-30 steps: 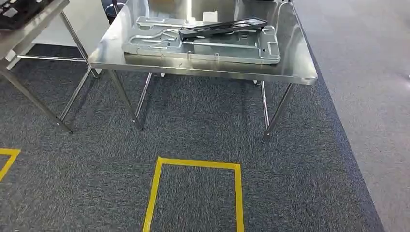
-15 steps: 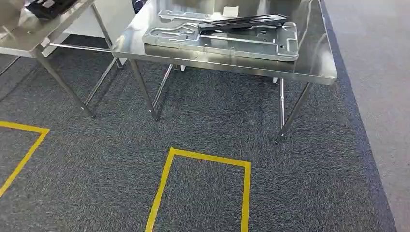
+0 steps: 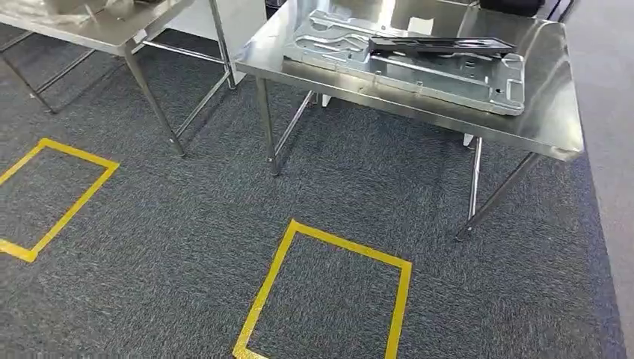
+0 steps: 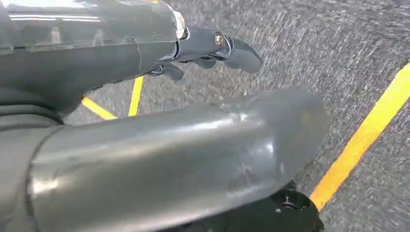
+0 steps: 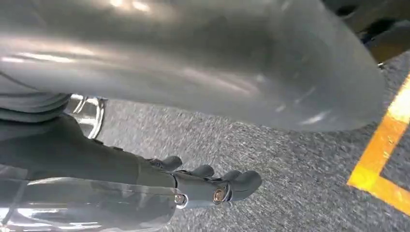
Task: Take the parts from the cabinet and place them on the table.
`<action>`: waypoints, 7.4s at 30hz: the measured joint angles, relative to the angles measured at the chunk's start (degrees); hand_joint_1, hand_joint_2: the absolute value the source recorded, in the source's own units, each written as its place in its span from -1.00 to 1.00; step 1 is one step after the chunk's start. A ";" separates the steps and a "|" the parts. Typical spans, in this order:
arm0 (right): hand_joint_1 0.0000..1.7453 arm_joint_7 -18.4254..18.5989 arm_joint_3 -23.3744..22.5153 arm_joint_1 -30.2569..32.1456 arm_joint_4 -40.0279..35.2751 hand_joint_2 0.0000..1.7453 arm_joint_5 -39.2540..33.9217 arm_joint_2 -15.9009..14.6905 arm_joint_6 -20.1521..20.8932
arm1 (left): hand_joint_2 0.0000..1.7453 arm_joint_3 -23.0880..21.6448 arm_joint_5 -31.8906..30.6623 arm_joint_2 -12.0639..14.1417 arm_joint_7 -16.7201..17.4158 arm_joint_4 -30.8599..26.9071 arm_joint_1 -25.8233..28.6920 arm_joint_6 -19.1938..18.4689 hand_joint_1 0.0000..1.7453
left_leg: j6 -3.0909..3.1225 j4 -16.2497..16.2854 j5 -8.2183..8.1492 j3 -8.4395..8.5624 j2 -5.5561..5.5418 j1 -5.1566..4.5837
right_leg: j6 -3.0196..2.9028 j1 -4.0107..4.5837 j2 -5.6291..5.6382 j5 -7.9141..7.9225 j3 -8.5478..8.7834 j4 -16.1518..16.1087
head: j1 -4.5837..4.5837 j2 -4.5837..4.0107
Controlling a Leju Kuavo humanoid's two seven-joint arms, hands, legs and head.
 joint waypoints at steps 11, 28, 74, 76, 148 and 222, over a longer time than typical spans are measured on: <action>-1.00 3.54 0.39 -0.16 0.46 -1.00 1.90 -0.40 2.21 | -1.00 0.04 0.52 -0.50 1.01 -0.02 0.18 0.98 -1.00 | -2.80 5.13 -2.77 -3.24 -0.59 -0.10 | -2.52 -0.41 0.92 8.81 8.41 -18.55 | -0.63 0.00; -1.00 1.29 0.68 -0.39 0.63 -1.00 3.19 -0.61 1.90 | -1.00 0.13 0.55 -0.63 1.38 -0.02 0.01 1.29 -1.00 | -0.68 1.10 -0.12 -1.06 1.21 0.44 | 0.48 -0.39 -0.26 0.40 3.51 -6.24 | -0.11 0.00; -1.00 1.88 0.63 0.42 1.03 -1.00 4.59 -0.96 4.09 | -1.00 0.13 0.39 -0.85 1.01 -0.17 -0.11 0.98 -1.00 | -3.79 14.00 -6.49 -7.96 0.72 0.39 | -3.07 -0.13 -0.65 8.18 7.55 -17.19 | -0.81 0.02; -1.00 1.83 0.61 0.50 1.03 -1.00 4.79 -0.99 4.28 | -1.00 0.13 0.37 -0.85 1.01 -0.17 -0.13 0.96 -1.00 | -4.15 19.22 -7.95 -10.28 0.98 0.62 | -3.14 0.01 -2.48 8.00 7.50 -17.17 | -0.81 0.00; -1.00 1.14 0.26 -0.23 1.03 -1.00 8.02 -1.44 4.28 | -1.00 0.13 0.04 -0.09 1.07 -0.22 -0.14 1.07 -1.00 | -1.97 1.50 0.85 -1.57 2.90 0.90 | -0.64 0.04 -3.42 5.89 8.38 -15.73 | 0.11 0.02; -1.00 0.57 -2.08 -0.08 1.29 -1.00 8.04 -0.74 3.87 | -1.00 0.17 0.55 0.20 0.81 -0.22 -0.03 0.90 -1.00 | -3.08 1.52 -0.13 -0.57 0.19 0.17 | -2.22 0.27 0.55 9.12 6.10 -15.97 | -0.20 0.00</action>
